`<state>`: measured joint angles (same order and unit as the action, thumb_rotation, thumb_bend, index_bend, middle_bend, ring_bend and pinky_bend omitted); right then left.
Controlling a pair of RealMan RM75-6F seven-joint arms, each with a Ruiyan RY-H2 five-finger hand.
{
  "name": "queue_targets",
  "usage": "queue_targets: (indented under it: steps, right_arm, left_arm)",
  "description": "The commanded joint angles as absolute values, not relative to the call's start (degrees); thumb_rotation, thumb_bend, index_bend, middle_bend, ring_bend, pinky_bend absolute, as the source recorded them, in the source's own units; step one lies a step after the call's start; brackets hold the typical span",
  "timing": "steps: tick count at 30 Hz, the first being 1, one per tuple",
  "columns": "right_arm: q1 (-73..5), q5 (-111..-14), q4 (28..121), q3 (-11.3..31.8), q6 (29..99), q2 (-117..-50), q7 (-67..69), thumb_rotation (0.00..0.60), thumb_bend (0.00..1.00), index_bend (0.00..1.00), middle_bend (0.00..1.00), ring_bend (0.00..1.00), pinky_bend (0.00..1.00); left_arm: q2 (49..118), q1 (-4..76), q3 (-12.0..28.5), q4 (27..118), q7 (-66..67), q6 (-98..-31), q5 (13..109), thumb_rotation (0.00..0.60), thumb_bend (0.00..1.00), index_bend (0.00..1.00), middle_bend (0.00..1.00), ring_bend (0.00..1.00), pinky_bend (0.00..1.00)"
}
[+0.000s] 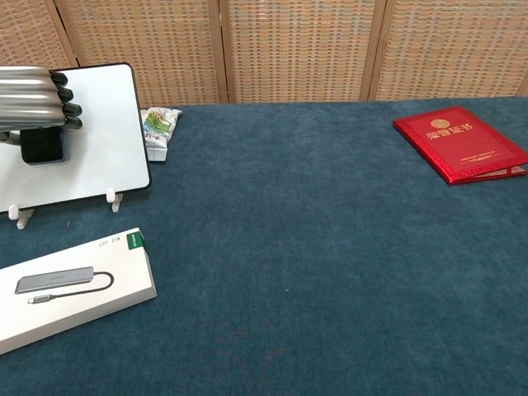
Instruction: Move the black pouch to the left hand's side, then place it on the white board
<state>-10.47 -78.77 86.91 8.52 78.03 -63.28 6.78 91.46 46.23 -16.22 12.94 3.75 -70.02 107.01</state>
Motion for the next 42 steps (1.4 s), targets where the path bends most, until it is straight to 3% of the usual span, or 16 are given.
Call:
queue_targets:
  steps: [1,3,4,16,18,23,25,28,32,35,40,42]
  right_arm:
    - [-10.44,-78.82,86.88,8.58,78.19,-63.31,6.88,0.600,0.00,0.00,0.00,0.00,0.00]
    - [-10.41,-78.85,86.88,8.56,78.24,-63.33,6.85,0.600,0.00,0.00,0.00,0.00,0.00]
    - [-10.41,-78.86,86.90,8.55,78.23,-63.34,6.85,0.600,0.00,0.00,0.00,0.00,0.00]
    - [-10.44,-78.84,87.33,8.39,77.69,-62.92,7.27,0.600,0.00,0.00,0.00,0.00,0.00]
    - [-10.39,-78.93,87.38,8.36,77.74,-62.82,7.54,0.600,0.00,0.00,0.00,0.00,0.00]
    - [-10.19,-79.05,87.45,8.29,77.80,-62.45,8.39,0.600,0.00,0.00,0.00,0.00,0.00]
    - [-10.15,-79.35,87.62,8.16,77.84,-62.29,8.60,0.600,0.00,0.00,0.00,0.00,0.00]
    - [-9.98,-80.14,87.95,7.90,78.44,-62.21,8.36,0.600,0.00,0.00,0.00,0.00,0.00]
    - [-9.57,-81.33,88.39,7.52,79.91,-62.39,6.77,0.600,0.00,0.00,0.00,0.00,0.00]
    - [-9.35,-81.83,88.53,7.26,80.61,-62.77,5.40,0.600,0.00,0.00,0.00,0.00,0.00]
    - [-8.74,-83.14,89.08,6.69,82.06,-62.87,4.53,0.600,0.00,0.00,0.00,0.00,0.00]
    - [-8.50,-83.52,89.02,6.43,82.40,-62.86,4.40,0.600,0.00,0.00,0.00,0.00,0.00]
  left_arm:
    - [91.98,45.90,-15.58,12.24,3.27,-70.52,106.34,0.600,0.19,0.25,0.03,0.04,0.15]
    - [91.91,46.06,-15.82,11.80,2.78,-71.28,106.63,0.600,0.15,0.07,0.00,0.00,0.04]
    - [91.90,46.13,-15.93,11.52,2.79,-71.29,106.74,0.600,0.13,0.03,0.00,0.00,0.02]
    - [91.31,46.29,-16.13,12.13,2.70,-70.99,106.67,0.600,0.03,0.00,0.00,0.00,0.00]
    - [90.27,46.16,-16.37,12.73,1.14,-73.18,106.99,0.600,0.03,0.00,0.00,0.00,0.00]
    - [84.20,44.19,-15.06,16.30,-7.91,-88.09,106.48,0.600,0.00,0.00,0.00,0.00,0.00]
    - [81.85,42.44,-12.25,18.70,-12.05,-93.94,103.80,0.600,0.00,0.00,0.00,0.00,0.00]
    - [80.28,38.36,-6.95,25.25,-18.82,-97.05,97.36,0.600,0.00,0.00,0.00,0.00,0.00]
    - [78.73,32.15,-0.74,40.30,-18.40,-94.24,87.28,0.600,0.00,0.00,0.00,0.00,0.00]
    - [77.75,27.55,1.37,52.82,-11.55,-92.81,81.54,0.600,0.00,0.00,0.00,0.00,0.00]
    - [71.26,20.85,1.53,78.16,-7.41,-83.87,70.00,0.600,0.00,0.00,0.00,0.00,0.00]
    - [70.52,19.03,1.47,81.93,-7.84,-84.22,69.44,0.600,0.00,0.00,0.00,0.00,0.00]
